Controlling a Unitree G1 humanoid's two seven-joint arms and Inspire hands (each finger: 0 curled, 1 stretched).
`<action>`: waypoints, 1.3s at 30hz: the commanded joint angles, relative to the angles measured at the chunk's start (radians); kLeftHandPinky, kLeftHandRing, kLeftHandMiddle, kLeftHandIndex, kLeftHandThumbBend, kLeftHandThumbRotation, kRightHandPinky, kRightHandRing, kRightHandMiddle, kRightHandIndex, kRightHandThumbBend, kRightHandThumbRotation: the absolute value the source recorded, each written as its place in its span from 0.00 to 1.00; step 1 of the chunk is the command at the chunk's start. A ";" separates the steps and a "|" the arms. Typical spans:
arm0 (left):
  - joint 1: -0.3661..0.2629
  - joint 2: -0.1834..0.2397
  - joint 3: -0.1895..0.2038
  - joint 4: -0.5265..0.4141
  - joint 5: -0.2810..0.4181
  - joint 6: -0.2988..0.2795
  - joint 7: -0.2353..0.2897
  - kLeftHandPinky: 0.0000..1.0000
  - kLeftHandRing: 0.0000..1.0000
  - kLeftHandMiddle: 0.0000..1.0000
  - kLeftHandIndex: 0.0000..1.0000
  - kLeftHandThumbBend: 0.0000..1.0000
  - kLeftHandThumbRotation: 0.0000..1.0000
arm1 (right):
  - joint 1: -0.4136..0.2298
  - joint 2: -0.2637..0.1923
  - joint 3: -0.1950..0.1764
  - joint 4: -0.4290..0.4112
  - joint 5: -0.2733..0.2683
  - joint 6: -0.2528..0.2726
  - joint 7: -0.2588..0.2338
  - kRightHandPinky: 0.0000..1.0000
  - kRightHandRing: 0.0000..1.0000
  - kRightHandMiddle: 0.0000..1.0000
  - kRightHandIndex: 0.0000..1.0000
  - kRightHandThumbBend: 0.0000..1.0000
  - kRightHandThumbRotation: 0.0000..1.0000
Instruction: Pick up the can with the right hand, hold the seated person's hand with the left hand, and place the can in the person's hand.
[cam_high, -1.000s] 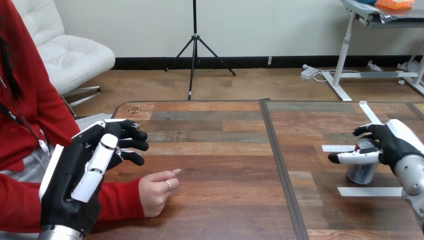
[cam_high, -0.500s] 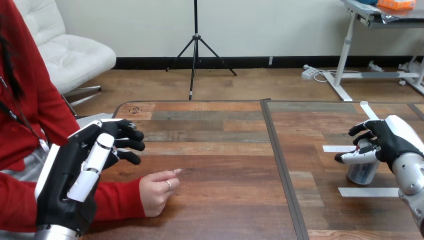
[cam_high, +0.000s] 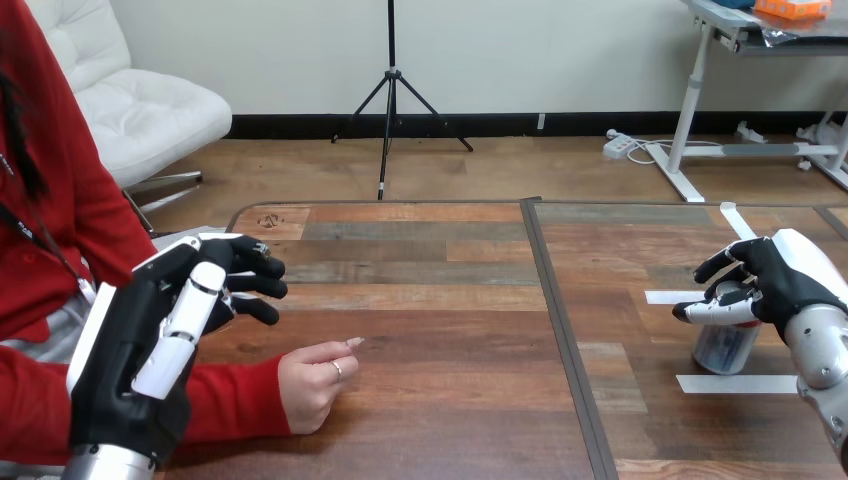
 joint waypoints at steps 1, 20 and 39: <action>-0.066 0.014 0.012 -0.033 -0.018 0.005 -0.001 0.45 0.55 0.56 0.53 0.35 0.64 | -0.095 -0.006 0.001 0.002 0.000 -0.007 -0.009 0.46 0.51 0.54 0.53 0.69 0.00; -0.079 0.015 0.016 -0.025 -0.030 0.005 -0.011 0.43 0.54 0.55 0.52 0.31 0.61 | -0.111 -0.028 0.031 0.000 -0.032 0.032 0.030 0.45 0.50 0.55 0.54 0.77 0.00; -0.086 0.012 0.014 -0.023 -0.022 0.007 -0.009 0.42 0.54 0.54 0.51 0.29 0.61 | -0.125 -0.044 0.037 -0.006 -0.036 0.051 0.083 0.50 0.54 0.59 0.58 0.85 0.11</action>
